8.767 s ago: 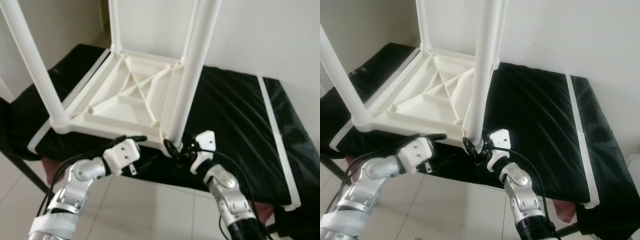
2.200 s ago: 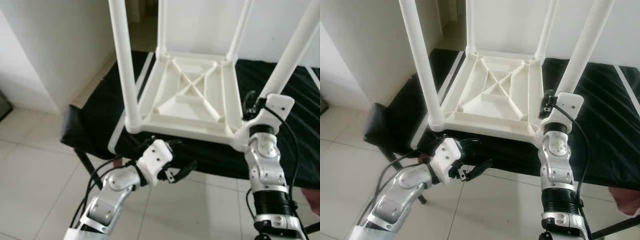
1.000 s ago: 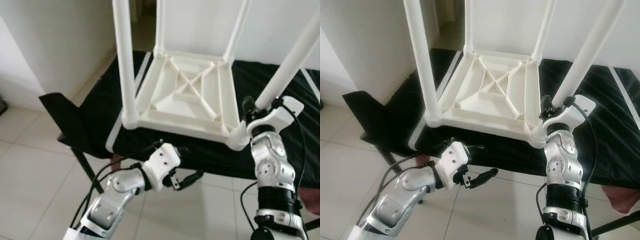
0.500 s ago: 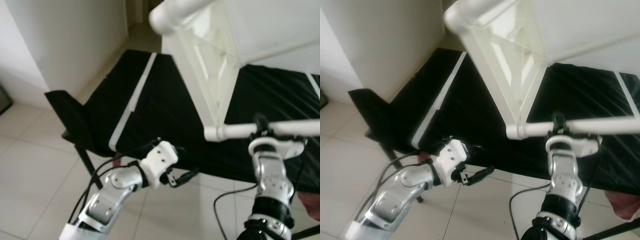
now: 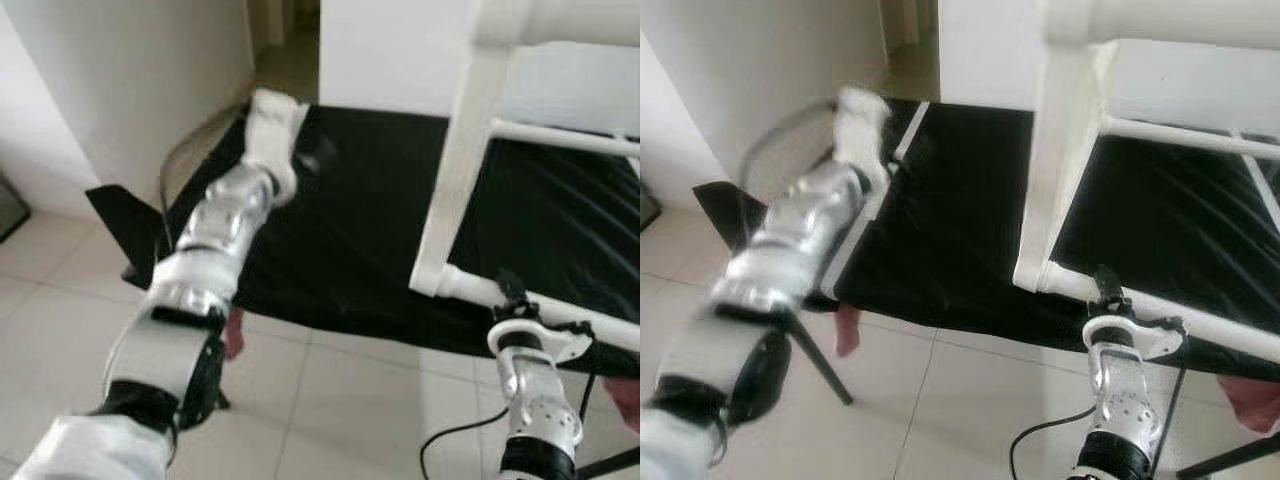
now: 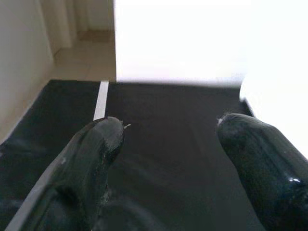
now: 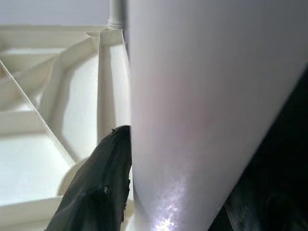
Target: Building children table
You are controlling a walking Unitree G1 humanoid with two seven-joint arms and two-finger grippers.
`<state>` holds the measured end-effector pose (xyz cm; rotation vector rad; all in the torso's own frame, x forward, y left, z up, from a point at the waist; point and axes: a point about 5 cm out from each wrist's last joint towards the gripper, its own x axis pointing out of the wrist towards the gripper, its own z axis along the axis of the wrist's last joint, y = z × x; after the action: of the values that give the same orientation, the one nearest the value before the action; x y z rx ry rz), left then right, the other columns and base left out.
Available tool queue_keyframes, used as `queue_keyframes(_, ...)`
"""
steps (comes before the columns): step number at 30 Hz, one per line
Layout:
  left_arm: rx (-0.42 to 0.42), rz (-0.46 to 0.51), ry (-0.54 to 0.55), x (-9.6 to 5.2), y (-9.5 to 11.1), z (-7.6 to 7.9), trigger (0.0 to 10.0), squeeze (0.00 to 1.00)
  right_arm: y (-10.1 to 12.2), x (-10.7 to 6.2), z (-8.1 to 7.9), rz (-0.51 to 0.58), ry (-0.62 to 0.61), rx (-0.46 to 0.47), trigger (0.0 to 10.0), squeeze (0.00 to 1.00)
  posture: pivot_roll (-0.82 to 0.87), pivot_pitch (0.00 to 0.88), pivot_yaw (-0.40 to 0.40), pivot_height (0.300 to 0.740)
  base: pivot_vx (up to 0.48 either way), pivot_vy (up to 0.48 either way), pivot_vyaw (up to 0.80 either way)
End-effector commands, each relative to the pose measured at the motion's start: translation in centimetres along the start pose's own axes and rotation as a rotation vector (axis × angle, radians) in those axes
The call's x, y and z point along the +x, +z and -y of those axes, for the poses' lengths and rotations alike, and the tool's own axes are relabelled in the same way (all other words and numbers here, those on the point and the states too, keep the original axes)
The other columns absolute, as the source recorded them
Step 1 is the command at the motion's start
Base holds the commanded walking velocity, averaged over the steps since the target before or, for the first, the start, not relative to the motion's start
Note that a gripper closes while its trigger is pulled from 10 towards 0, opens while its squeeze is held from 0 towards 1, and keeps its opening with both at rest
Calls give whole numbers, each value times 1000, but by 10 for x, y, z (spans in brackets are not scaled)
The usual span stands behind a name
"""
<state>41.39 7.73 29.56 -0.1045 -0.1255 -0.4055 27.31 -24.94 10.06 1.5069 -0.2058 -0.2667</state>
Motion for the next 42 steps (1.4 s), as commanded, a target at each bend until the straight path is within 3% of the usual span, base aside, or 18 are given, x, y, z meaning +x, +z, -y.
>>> queue_keyframes(1, -44, 27, -59, 6, 11, 14, 10000, 0, -6, -3, 1, -16, 3, 25, 10000, 0, 16, 45, 49, 740, 0, 0, 0)
queue_keyframes(2, -82, 49, -153, 11, 24, 33, 10000, 0, -7, -9, 5, -14, 1, 21, 10000, 0, 19, 52, 54, 740, 0, 0, 0)
queue_keyframes(4, -99, 55, -185, 13, 27, 39, 10000, 0, -8, -11, 5, -13, 3, 14, 10000, 0, 19, 52, 54, 740, 0, 0, 0)
queue_keyframes(5, -131, 56, -314, 15, 34, 66, 10000, 0, -9, -21, 9, 0, -9, 4, 10000, 0, 20, 59, 58, 740, 0, 0, 0)
queue_keyframes(7, -139, 55, -346, 16, 36, 73, 10000, 0, -10, -23, 9, 3, -13, 5, 10000, 0, 20, 59, 58, 740, 0, 0, 0)
queue_keyframes(8, -157, 51, -390, 16, 39, 83, 10000, 0, -11, -28, 11, 5, -23, 19, 10000, 231, 26, 68, 59, 740, 0, 0, 0)
queue_keyframes(9, -171, 49, -430, 17, 41, 91, 10000, 0, -11, -32, 12, 10, -29, 32, 10000, 384, 26, 68, 59, 740, 0, 0, 0)
queue_keyframes(12, -184, 44, -472, 17, 44, 104, 10000, 0, -12, -37, 13, 15, -41, 37, 10000, 373, 28, 77, 67, 740, 0, 0, 0)
queue_keyframes(13, -181, 28, -520, 16, 46, 117, 10000, 0, -13, -43, 14, 17, -41, 38, 10000, 1000, 28, 77, 67, 740, 0, 0, 0)
queue_keyframes(16, -233, -54, -707, 10, 49, 161, 10000, 0, -16, -61, 13, 25, -40, 26, 10000, 1000, 17, 92, 84, 740, 0, 0, 0)
queue_keyframes(24, -322, -59, -884, 2, 62, 192, 10000, 0, -19, -84, 11, 20, -62, 0, 10000, 1000, -5, 117, 101, 740, 0, 0, 0)
queue_keyframes(28, -323, -59, -915, 0, 63, 197, 10000, 0, -18, -92, 13, 12, -84, -2, 10000, 1000, -10, 123, 106, 740, 0, 0, 0)
queue_keyframes(29, -321, -56, -939, -1, 65, 200, 10000, 0, -18, -99, 14, 3, -97, -3, 10000, 212, -17, 134, 112, 740, 0, 0, 0)
queue_keyframes(30, -319, -55, -953, -2, 66, 202, 10000, 0, -17, -105, 15, -5, -106, -5, 10000, 0, -17, 134, 112, 740, 0, 0, 0)
queue_keyframes(34, -309, -53, -981, -4, 68, 207, 10000, 0, -8, -134, 23, -14, -138, -54, 10000, 0, -44, 156, 134, 740, 0, 0, 0)
queue_keyframes(37, -309, -53, -981, -4, 68, 207, 10000, 0, -8, -134, 23, -14, -138, -54, 10000, 0, -44, 156, 134, 740, 0, 0, 0)
queue_keyframes(40, -310, -58, -982, -4, 68, 207, 10000, 0, -3, -152, 14, -18, -69, -126, 10000, 0, -65, 162, 147, 740, 0, 0, 0)
queue_keyframes(42, -314, -57, -985, -4, 69, 208, 10000, 0, -1, -153, 13, -6, -68, -144, 10000, 0, -71, 161, 150, 740, 0, 0, 0)
